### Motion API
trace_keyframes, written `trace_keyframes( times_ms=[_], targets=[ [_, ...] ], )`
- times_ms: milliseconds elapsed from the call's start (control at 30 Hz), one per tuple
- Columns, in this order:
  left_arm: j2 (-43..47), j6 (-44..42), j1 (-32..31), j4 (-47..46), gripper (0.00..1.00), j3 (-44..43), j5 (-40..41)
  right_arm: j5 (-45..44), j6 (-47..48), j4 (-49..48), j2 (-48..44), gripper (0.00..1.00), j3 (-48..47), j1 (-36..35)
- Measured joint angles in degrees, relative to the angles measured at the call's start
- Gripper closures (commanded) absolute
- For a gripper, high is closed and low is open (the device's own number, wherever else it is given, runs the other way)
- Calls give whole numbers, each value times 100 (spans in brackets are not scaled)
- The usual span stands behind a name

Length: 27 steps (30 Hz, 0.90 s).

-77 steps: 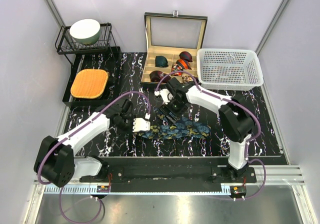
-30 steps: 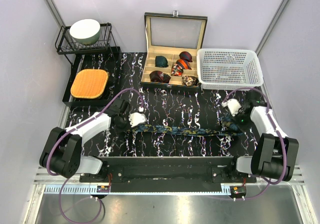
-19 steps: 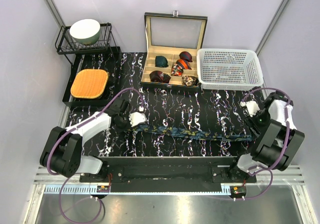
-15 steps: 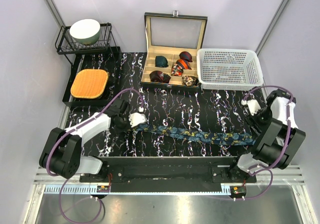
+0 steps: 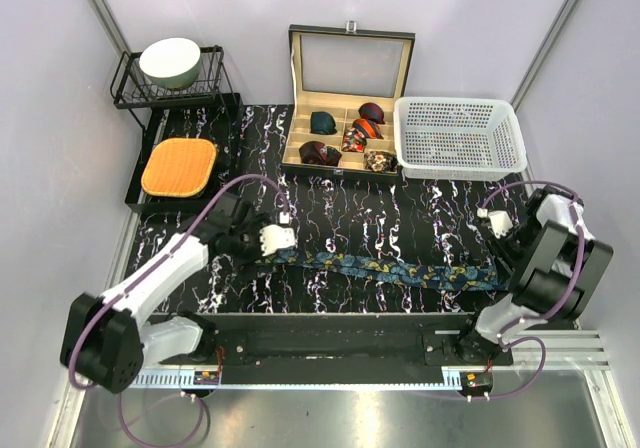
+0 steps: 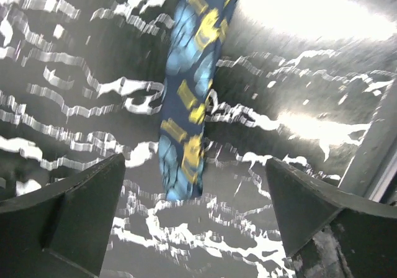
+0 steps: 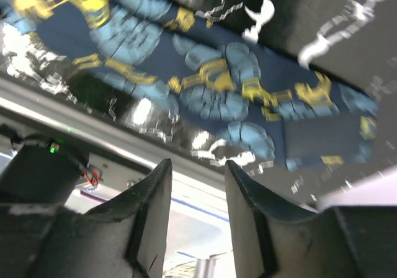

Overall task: Roll the ties
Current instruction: Flatten out the tie at the center of the board.

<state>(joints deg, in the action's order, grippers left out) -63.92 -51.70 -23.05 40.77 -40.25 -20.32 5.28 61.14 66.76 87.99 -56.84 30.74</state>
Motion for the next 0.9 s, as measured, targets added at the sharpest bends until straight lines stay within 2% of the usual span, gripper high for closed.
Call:
trace_keyframes(
  times_ms=[67, 233, 267, 400, 533, 600, 733, 800, 900],
  targets=[
    [-238, -35, -140, -26, 1, -94, -74, -15, -111, -190, 299, 58, 101, 0],
    [-1233, -39, -485, -203, 15, -151, -39, -28, -385, -728, 857, 63, 133, -2],
    [-1434, -42, -533, -201, 19, -188, -13, -46, -461, -831, 957, 64, 111, -9],
    [-2105, -90, -632, -302, 48, -522, 181, -223, -820, -802, 1261, 73, -129, -57],
    [-2396, -116, -643, -505, 64, -750, 426, -461, -1115, -721, 1569, 80, -365, -101],
    [-2406, -168, -643, -564, 66, -756, 529, -549, -1270, -660, 1700, 82, -476, -131],
    [-2398, -254, -662, -656, 76, -719, 678, -625, -1567, -522, 1969, 85, -785, -133],
    [-2385, -236, -664, -704, 76, -706, 713, -629, -1679, -520, 2070, 87, -946, -133],
    [-2286, -179, -662, -763, 67, -643, 730, -675, -1788, -610, 2133, 91, -1104, -136]
  ],
)
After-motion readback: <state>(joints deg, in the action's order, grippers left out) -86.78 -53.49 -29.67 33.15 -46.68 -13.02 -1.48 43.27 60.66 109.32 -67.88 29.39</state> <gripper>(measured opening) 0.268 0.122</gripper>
